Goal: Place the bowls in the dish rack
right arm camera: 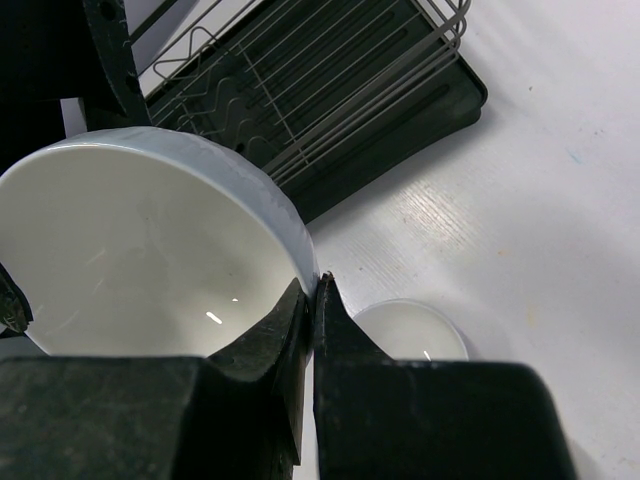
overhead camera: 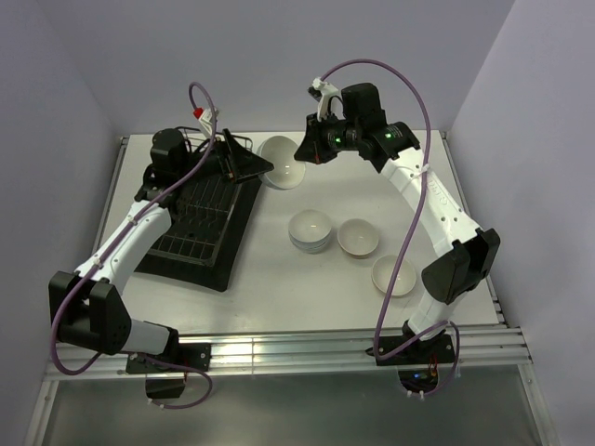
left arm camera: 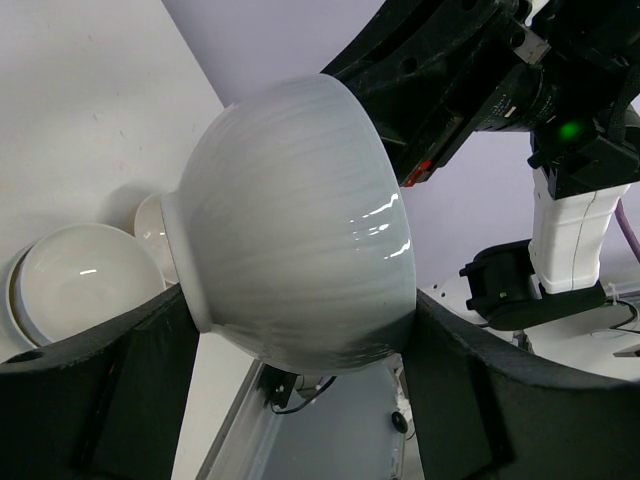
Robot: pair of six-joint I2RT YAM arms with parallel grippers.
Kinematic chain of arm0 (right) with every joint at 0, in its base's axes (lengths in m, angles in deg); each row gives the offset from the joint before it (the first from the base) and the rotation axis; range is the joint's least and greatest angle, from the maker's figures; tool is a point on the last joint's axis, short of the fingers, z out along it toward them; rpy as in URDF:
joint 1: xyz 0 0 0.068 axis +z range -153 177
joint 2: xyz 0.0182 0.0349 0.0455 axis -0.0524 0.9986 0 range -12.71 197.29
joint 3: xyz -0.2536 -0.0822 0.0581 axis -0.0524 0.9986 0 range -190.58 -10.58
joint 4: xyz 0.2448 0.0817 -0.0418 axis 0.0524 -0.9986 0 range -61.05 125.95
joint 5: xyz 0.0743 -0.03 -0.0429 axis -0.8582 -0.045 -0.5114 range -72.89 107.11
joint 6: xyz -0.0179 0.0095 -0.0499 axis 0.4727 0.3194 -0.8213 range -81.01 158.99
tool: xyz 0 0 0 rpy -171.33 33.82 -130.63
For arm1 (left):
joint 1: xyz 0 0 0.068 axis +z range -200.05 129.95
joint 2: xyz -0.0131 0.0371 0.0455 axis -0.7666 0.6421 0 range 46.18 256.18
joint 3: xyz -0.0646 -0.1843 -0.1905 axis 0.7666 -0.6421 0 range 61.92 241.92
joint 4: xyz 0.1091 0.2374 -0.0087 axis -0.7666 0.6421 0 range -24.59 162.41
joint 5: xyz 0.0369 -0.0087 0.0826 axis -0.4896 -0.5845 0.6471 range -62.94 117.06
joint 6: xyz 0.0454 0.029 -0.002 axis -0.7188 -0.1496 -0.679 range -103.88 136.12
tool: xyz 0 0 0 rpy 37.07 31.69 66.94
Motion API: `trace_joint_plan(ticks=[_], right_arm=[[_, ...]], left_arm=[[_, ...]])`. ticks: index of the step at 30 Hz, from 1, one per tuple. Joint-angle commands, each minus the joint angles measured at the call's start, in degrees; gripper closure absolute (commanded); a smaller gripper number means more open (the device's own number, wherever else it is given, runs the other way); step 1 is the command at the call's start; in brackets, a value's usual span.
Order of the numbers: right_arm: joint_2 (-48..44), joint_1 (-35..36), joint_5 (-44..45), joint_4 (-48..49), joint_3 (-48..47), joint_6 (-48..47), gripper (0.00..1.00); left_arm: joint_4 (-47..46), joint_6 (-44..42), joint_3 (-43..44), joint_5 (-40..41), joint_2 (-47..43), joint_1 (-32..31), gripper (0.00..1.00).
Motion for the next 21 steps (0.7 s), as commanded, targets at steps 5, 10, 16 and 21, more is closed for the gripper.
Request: trace_joint_plan(ticks=[5, 10, 16, 21], right_arm=[[0.08, 0.44, -4.10, 1.07, -3.47, -0.18, 0.93], [0.88, 0.52, -3.23, 0.00, -4.09, -0.53, 0.66], [1.14, 0.52, -2.96, -0.26, -4.27, -0.27, 0.42], [0.79, 0.44, -3.05, -0.18, -4.36, -0.01, 0.17]], left_arm=[[-1.37, 1.41, 1.28, -1.08, 0.30, -0.58, 1.00], [1.09, -0.87, 1.72, 1.64, -0.31, -0.05, 1.00], [3.03, -2.02, 1.90, 3.40, -0.49, 2.32, 1.00], [6.70, -5.60, 2.86, 4.81, -0.32, 4.95, 1.00]])
